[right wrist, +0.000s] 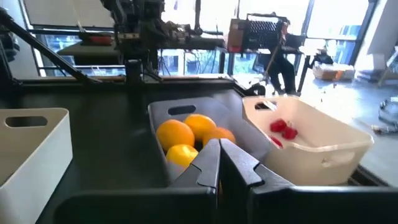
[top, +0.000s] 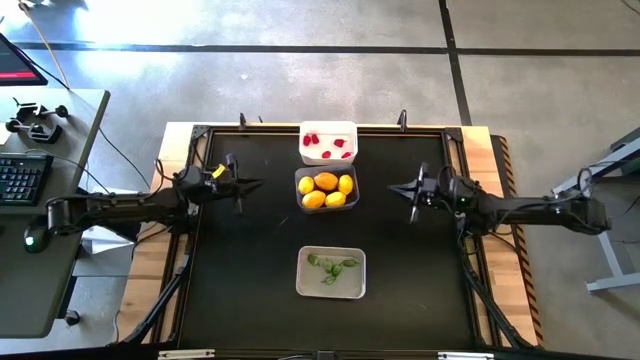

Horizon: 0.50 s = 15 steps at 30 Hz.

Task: Sort produce into baskets
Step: Return to Home Position

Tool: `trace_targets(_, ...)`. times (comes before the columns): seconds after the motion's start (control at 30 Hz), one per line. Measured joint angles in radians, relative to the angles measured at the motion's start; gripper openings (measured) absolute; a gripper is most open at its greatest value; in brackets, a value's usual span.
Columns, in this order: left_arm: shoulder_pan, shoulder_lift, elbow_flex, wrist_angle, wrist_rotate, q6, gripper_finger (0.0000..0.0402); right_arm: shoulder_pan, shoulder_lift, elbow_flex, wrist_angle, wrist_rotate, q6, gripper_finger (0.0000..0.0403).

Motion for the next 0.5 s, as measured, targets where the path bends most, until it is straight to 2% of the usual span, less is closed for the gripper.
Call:
trace_targets(0.23,0.000,-0.108,-0.001,-0.114,0.001,0.016,0.0001,0.000,-0.228,-0.001,-0.257,0.023,0.023,0.0000)
trace_targets(0.37,0.000,-0.181,-0.014,-0.163,0.000,0.018,0.0001,0.000,-0.335,-0.001,-0.332,0.068,-0.010,0.0000)
trace_targets(0.5,0.000,-0.263,-0.014,-0.197,0.001,0.016,0.0001,-0.002,-0.427,-0.001,-0.387,0.070,-0.034,0.0000)
